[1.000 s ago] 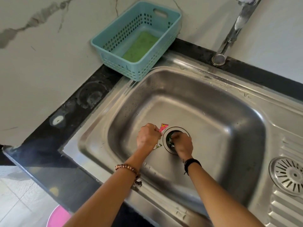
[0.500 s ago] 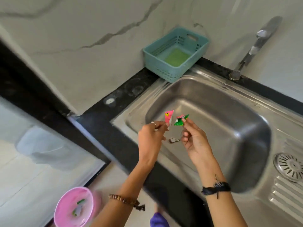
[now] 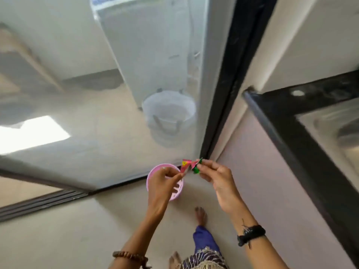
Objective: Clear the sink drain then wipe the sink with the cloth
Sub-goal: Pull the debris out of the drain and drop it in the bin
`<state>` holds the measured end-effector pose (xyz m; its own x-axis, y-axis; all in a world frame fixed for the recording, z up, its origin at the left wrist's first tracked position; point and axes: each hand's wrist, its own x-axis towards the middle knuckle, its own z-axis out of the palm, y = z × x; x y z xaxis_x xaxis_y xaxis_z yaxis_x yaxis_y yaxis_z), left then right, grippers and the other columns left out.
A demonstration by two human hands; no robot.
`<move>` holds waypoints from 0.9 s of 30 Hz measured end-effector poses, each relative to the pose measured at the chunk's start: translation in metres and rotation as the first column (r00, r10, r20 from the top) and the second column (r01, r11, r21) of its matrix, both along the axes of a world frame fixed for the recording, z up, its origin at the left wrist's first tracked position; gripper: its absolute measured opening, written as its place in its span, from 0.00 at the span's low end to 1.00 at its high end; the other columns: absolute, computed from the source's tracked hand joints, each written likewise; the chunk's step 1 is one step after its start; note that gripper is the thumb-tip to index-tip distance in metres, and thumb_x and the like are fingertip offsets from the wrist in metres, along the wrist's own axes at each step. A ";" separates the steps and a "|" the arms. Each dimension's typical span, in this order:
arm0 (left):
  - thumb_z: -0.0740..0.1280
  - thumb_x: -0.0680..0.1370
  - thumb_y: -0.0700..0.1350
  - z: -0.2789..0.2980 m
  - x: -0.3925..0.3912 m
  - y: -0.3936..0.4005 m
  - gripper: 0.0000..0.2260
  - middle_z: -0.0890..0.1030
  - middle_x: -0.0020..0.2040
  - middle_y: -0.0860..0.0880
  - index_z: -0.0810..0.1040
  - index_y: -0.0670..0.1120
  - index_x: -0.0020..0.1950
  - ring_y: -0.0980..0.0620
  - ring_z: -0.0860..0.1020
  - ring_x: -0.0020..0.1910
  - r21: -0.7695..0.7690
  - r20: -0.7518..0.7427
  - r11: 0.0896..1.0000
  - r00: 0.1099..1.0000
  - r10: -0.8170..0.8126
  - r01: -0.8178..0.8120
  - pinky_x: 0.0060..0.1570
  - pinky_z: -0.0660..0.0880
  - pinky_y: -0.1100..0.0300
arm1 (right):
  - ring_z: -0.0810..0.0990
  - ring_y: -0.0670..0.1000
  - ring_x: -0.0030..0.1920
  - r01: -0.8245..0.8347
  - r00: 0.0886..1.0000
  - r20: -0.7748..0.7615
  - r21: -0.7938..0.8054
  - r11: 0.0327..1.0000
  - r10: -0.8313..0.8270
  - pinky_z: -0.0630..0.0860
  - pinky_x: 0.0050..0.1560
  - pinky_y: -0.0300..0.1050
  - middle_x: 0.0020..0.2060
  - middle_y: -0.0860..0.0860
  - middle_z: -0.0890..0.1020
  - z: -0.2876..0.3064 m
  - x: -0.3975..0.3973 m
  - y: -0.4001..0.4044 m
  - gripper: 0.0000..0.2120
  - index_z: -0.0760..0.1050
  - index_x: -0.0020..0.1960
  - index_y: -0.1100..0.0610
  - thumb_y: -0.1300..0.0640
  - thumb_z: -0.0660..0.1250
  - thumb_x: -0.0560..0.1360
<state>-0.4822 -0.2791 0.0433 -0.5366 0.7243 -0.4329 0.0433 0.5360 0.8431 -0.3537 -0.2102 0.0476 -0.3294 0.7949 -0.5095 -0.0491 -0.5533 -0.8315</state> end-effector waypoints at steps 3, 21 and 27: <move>0.70 0.72 0.37 -0.082 -0.045 -0.008 0.06 0.80 0.29 0.45 0.81 0.43 0.35 0.54 0.79 0.26 -0.114 -0.044 0.991 0.997 0.063 -0.068 0.32 0.77 0.61 | 0.81 0.51 0.43 -0.166 0.964 0.206 -0.011 0.986 0.165 0.78 0.50 0.42 0.43 0.59 0.84 -0.090 -0.047 0.003 0.07 0.81 0.49 0.65 0.69 0.69 0.71; 0.62 0.77 0.39 -0.441 -0.120 0.031 0.09 0.80 0.36 0.39 0.77 0.36 0.42 0.41 0.79 0.34 -0.424 -0.054 0.902 0.997 0.061 -0.078 0.40 0.80 0.50 | 0.81 0.55 0.37 -0.349 0.702 0.633 -0.092 0.933 0.325 0.82 0.41 0.49 0.38 0.59 0.82 -0.455 -0.165 0.045 0.08 0.78 0.45 0.64 0.64 0.60 0.75; 0.60 0.75 0.37 -0.303 -0.093 0.055 0.14 0.69 0.19 0.51 0.71 0.44 0.29 0.53 0.66 0.19 -0.230 0.264 0.911 0.879 0.397 -0.343 0.18 0.63 0.65 | 0.68 0.44 0.19 0.088 0.944 0.330 -0.216 0.972 -0.012 0.68 0.20 0.35 0.20 0.47 0.74 -0.308 -0.159 0.049 0.08 0.76 0.37 0.58 0.61 0.62 0.74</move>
<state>-0.5755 -0.2236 -0.2597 -0.5762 0.3983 -0.7136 -0.4255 0.5993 0.6781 -0.5129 -0.1617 -0.2602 -0.0787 0.6585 -0.7484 0.1694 -0.7310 -0.6610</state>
